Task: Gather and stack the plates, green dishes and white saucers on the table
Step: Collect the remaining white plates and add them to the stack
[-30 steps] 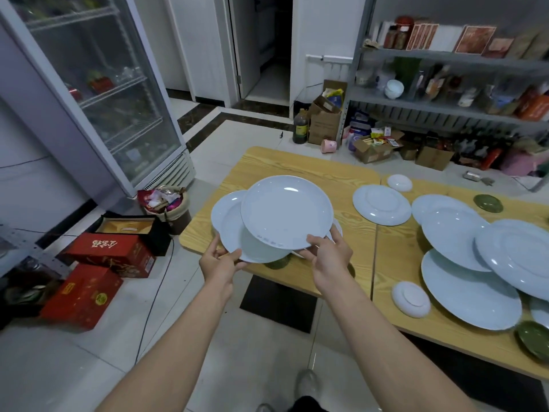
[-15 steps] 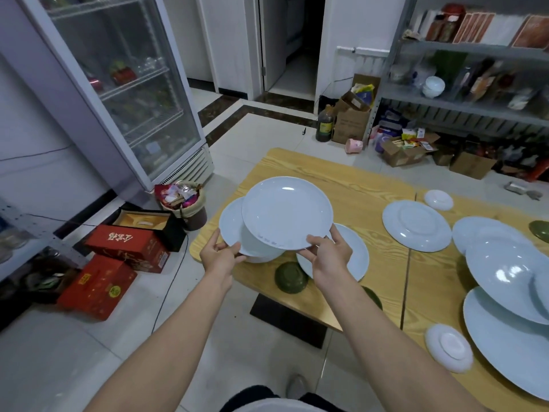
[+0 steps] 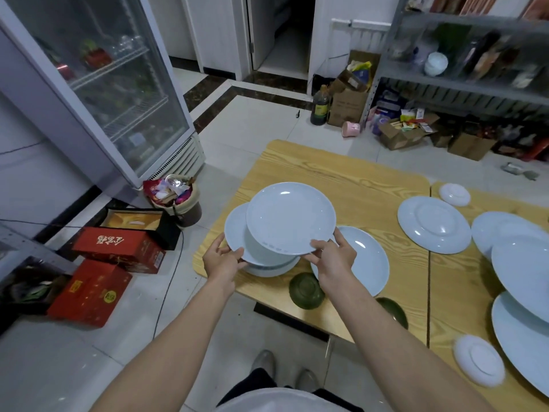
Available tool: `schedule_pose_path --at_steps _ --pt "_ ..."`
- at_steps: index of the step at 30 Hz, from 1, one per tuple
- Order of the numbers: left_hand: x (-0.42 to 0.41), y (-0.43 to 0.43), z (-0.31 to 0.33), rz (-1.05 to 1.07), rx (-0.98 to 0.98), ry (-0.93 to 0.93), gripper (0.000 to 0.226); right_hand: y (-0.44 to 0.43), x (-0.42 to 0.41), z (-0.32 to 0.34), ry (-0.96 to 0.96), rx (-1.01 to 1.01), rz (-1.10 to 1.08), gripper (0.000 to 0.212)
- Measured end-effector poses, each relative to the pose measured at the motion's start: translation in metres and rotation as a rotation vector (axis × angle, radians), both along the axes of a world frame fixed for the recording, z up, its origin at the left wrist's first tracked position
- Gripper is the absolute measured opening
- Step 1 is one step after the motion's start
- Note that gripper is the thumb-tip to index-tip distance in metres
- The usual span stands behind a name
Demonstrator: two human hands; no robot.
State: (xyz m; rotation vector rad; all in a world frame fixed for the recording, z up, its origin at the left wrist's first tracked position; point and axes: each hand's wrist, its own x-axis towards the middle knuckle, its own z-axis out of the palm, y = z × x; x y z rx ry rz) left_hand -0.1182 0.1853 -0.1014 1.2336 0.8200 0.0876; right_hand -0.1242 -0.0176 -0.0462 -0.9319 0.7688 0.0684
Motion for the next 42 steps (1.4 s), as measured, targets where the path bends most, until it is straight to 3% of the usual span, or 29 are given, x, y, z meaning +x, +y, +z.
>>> schedule_pose_path --at_steps 10,24,34,42 --pt "0.011 0.017 -0.023 -0.105 0.174 0.033 0.061 0.028 0.012 -0.024 0.103 -0.061 0.001 0.077" --pt "0.017 0.030 -0.027 -0.275 0.092 0.084 0.055 0.046 0.015 -0.049 0.157 -0.137 0.050 0.071" --pt "0.016 0.034 -0.024 -0.354 0.097 0.065 0.049 0.050 0.024 -0.060 0.221 -0.510 0.143 0.056" --pt "0.017 0.038 -0.025 -0.380 0.099 0.093 0.055 0.053 0.028 -0.064 0.222 -0.621 0.146 0.039"
